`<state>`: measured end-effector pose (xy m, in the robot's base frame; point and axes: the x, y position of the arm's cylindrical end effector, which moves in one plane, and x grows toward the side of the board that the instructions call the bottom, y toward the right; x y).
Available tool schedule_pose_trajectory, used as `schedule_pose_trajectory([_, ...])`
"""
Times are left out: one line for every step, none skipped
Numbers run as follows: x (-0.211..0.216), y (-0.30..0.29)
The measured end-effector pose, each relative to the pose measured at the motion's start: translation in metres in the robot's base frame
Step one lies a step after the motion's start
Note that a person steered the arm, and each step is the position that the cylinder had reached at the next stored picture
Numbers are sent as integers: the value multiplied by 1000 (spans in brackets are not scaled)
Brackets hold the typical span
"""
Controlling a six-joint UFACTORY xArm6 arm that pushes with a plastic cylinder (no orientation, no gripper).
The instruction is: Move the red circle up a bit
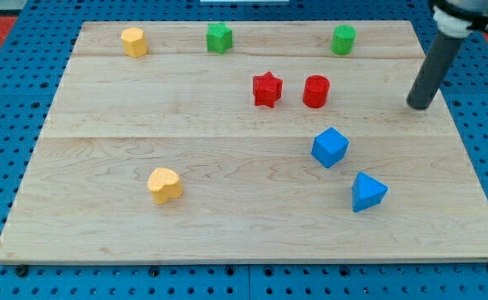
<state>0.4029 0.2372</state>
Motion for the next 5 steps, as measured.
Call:
schedule_pose_trajectory([-1, -51])
schedule_pose_trajectory([-1, -105])
schedule_pose_trajectory([-33, -127])
schedule_pose_trajectory([-59, -129])
schedule_pose_trajectory([-63, -126])
